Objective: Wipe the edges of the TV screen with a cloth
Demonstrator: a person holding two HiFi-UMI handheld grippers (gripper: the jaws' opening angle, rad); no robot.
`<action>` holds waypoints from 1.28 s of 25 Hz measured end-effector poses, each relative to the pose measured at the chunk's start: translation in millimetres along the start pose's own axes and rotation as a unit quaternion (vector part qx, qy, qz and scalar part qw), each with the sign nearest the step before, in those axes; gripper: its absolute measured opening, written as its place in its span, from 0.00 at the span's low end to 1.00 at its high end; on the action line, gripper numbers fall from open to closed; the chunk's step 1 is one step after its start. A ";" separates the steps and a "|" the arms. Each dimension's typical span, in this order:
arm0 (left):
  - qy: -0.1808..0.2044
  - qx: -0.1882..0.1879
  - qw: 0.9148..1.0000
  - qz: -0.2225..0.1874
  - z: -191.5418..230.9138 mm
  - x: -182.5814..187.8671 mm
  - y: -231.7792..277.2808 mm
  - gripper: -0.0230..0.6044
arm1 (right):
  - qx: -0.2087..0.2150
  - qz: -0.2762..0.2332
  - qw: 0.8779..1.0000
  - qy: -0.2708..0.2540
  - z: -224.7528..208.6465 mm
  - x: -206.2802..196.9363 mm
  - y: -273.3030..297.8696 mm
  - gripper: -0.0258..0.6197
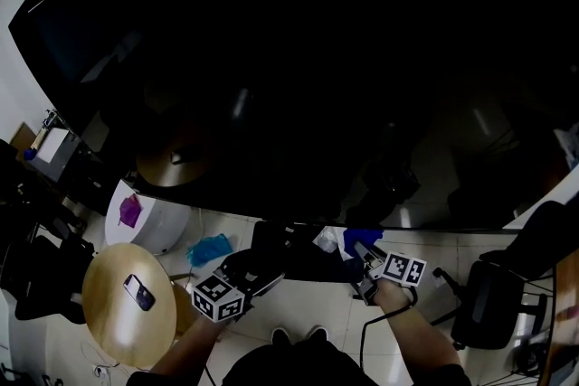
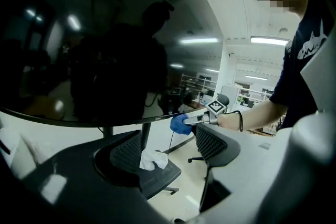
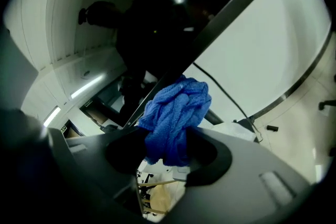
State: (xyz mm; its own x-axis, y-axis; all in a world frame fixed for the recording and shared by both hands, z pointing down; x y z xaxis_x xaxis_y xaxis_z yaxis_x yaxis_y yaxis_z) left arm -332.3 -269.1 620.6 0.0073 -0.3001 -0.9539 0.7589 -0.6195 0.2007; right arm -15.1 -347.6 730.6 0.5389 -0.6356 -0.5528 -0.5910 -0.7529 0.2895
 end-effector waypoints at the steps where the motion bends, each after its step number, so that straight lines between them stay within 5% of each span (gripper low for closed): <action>1: -0.002 0.007 1.000 -0.003 5.9 -0.1 -2.2 0.53 | 0.005 0.004 1.000 -0.001 5.2 -3.8 7.5 0.36; 9: -0.024 0.037 0.998 -0.034 37.2 -3.2 -33.5 0.53 | 0.008 0.028 1.000 -0.004 30.0 -24.6 49.0 0.36; 16: -0.033 0.013 0.999 -0.035 97.4 -11.7 -78.6 0.53 | -0.012 0.027 0.999 -0.034 68.4 -59.2 94.0 0.36; 24: -0.033 -0.008 0.999 -0.026 173.0 -7.6 -142.4 0.53 | -0.015 0.021 0.999 -0.036 137.9 -112.2 165.8 0.36; 32: -0.044 0.017 0.998 -0.041 233.2 -6.3 -210.3 0.53 | -0.004 0.053 0.998 -0.040 205.4 -161.1 237.1 0.36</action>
State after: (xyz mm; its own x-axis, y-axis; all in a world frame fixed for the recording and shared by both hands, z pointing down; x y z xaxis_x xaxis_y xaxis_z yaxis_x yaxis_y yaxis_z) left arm -643.8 -306.2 636.4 -0.1125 -0.3089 -0.9444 0.7322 -0.6683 0.1314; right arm -365.3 -388.7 727.8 0.4243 -0.6958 -0.5795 -0.6362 -0.6845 0.3559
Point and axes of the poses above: the fingertips, and each gripper's own axes: y forward along the fingers, z to its left, x out of its top, the point moved 7 cm from there along -y, backward along the fingers, and after that the axes turned 5 degrees about -z, right-handed, at the moved point
